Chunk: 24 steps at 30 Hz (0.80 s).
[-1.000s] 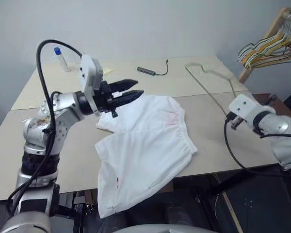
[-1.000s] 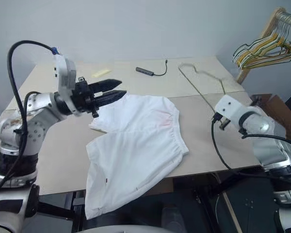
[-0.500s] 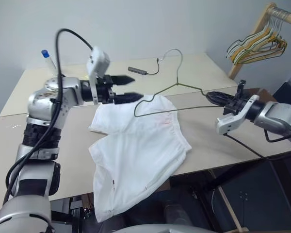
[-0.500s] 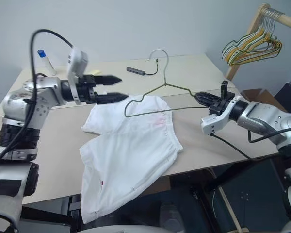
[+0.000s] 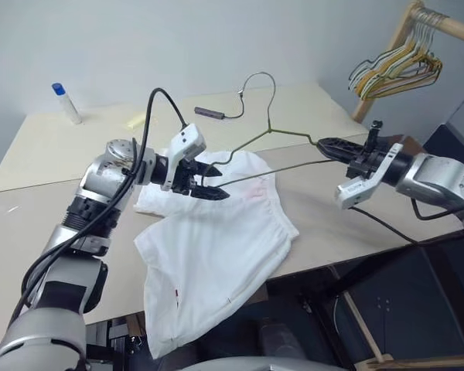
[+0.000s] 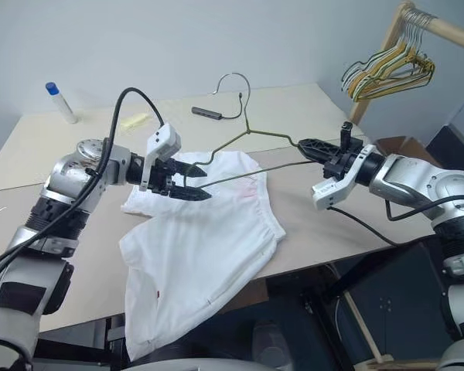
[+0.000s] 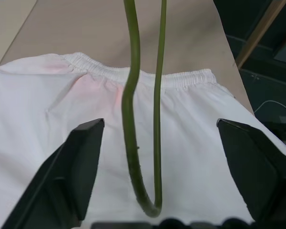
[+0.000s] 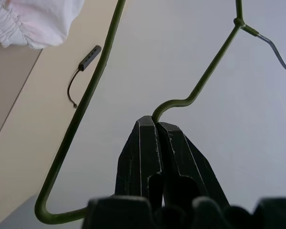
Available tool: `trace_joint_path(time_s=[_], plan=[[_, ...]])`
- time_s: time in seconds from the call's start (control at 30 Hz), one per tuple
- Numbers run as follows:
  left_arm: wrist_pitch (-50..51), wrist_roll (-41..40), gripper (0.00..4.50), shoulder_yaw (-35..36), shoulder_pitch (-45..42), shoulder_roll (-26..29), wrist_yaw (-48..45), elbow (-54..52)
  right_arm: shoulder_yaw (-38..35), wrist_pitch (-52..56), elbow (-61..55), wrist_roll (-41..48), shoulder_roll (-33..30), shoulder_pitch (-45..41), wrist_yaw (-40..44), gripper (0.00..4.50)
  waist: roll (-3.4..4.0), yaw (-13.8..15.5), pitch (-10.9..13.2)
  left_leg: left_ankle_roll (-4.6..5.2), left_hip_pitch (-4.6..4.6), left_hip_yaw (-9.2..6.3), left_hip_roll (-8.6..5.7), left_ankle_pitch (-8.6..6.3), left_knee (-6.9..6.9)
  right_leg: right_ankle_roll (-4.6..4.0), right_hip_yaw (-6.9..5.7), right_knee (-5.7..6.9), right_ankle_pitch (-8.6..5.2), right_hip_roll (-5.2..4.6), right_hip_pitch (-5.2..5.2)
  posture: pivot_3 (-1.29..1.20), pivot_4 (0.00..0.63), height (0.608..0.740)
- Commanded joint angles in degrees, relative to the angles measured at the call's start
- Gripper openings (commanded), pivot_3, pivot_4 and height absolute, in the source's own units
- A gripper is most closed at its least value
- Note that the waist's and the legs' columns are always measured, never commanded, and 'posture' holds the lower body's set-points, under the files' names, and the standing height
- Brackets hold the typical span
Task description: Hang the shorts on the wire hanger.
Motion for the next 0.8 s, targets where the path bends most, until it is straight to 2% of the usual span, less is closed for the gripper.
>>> trace_joint_path(time_s=[0.03,0.3,0.33,0.67,0.77,0.8], plan=[[0.3,0.1,2.75,2.0,-0.9,-0.2,0.3,-1.4,-2.9,1.2,-1.7,1.5,0.0,-1.6,-0.2,0.00,0.00,0.0,0.0,0.00,0.00,-0.04,0.00,0.00,0.00,0.00,0.01,0.00,0.00,0.00,0.00,-0.14,0.000,0.740],[-0.8,-0.9,0.20,5.1,1.3,-1.1,1.8,-3.9,-3.4,1.7,-1.8,2.2,0.1,-2.0,0.1,0.00,0.00,0.0,0.0,0.02,0.00,-0.29,-0.01,-0.01,0.00,0.02,0.02,0.00,0.01,0.00,0.00,-0.14,0.000,0.740],[-0.5,-1.0,0.02,5.6,1.8,-1.3,2.3,-4.5,-3.5,1.7,-1.9,2.4,0.1,-2.1,0.1,0.00,0.00,0.0,0.0,0.02,0.00,-0.29,-0.01,-0.01,0.00,0.02,0.02,0.00,0.01,-0.01,0.00,-0.13,0.000,0.740],[-3.6,-0.9,0.02,7.9,4.8,-1.4,2.2,-7.8,-3.0,-0.7,-0.2,4.4,0.6,-4.3,0.8,0.00,0.00,0.1,0.0,0.02,0.02,-0.31,-0.01,-0.01,0.00,0.03,0.04,0.01,0.02,-0.01,0.01,-0.12,0.000,0.740],[-3.5,-1.0,0.02,8.3,5.1,-1.6,2.7,-7.8,-2.6,-3.5,0.3,8.3,0.3,-3.9,4.4,0.00,0.00,0.2,0.0,0.02,0.01,-0.31,-0.02,-0.01,0.01,0.03,0.03,0.01,0.02,-0.02,0.02,-0.11,0.000,0.740],[-3.3,-1.1,0.00,8.4,5.1,-1.6,2.7,-7.8,-2.0,-5.5,0.7,11.4,-0.1,-3.5,7.1,0.27,0.00,0.2,0.0,0.02,0.01,-0.31,-0.03,-0.01,0.01,0.04,0.03,0.00,0.03,-0.02,0.03,-0.11,0.000,0.740]])
